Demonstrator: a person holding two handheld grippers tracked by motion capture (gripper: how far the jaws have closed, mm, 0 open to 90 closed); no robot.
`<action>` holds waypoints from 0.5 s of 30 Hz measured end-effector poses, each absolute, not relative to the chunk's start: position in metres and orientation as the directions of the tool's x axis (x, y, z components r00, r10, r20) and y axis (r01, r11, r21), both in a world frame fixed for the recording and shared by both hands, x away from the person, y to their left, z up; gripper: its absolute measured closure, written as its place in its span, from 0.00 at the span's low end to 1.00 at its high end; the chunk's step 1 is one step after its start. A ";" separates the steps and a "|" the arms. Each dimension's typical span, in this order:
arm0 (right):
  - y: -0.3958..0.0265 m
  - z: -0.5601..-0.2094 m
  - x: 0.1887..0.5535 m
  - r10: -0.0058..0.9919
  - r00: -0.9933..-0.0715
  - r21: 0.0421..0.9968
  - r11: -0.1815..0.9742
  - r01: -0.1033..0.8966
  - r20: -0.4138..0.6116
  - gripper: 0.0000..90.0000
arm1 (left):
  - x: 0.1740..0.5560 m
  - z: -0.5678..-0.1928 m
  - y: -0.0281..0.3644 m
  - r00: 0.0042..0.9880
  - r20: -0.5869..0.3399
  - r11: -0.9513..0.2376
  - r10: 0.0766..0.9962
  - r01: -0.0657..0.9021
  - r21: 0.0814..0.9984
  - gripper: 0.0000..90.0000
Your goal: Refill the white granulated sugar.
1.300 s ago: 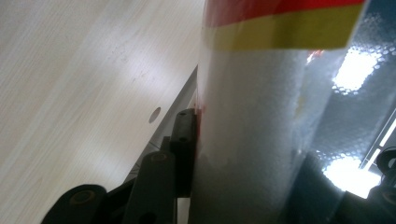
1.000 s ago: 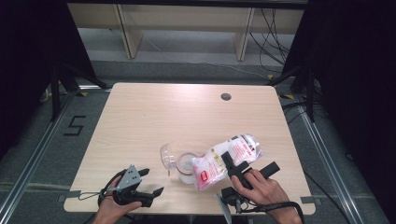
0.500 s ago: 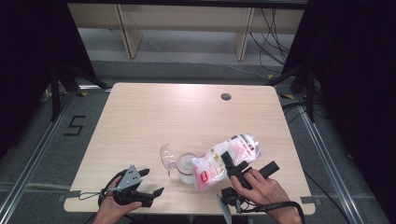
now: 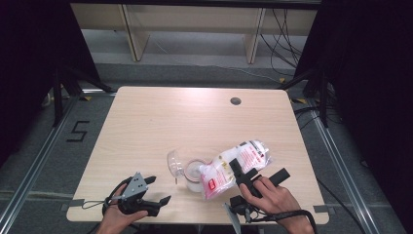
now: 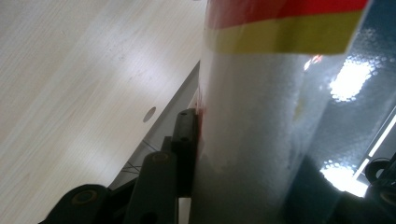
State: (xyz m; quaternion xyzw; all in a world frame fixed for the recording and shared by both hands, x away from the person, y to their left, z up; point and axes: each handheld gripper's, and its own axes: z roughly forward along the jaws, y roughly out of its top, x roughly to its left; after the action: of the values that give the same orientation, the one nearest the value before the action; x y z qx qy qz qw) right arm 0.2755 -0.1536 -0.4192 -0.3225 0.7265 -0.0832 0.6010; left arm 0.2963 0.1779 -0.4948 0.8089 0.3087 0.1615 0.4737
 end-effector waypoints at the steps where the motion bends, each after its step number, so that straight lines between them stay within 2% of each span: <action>1: -0.153 -0.419 0.276 -0.570 -0.071 -0.510 0.777 -0.368 -0.818 0.78 | 0.296 -0.495 0.178 0.758 -0.030 -0.363 0.651 0.345 0.866 0.17; 10: -0.154 -0.418 0.275 -0.570 -0.070 -0.510 0.778 -0.367 -0.819 0.78 | 0.297 -0.494 0.179 0.759 -0.009 -0.384 0.650 0.340 0.858 0.17; 15: -0.154 -0.419 0.276 -0.567 -0.074 -0.505 0.780 -0.370 -0.821 0.79 | 0.296 -0.494 0.179 0.754 -0.043 -0.361 0.655 0.363 0.859 0.17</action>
State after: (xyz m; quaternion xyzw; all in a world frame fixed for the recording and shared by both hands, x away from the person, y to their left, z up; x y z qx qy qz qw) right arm 0.2759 -0.1537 -0.4190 -0.3216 0.7281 -0.0821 0.5998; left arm 0.2955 0.1787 -0.4941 0.8101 0.3141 0.1556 0.4701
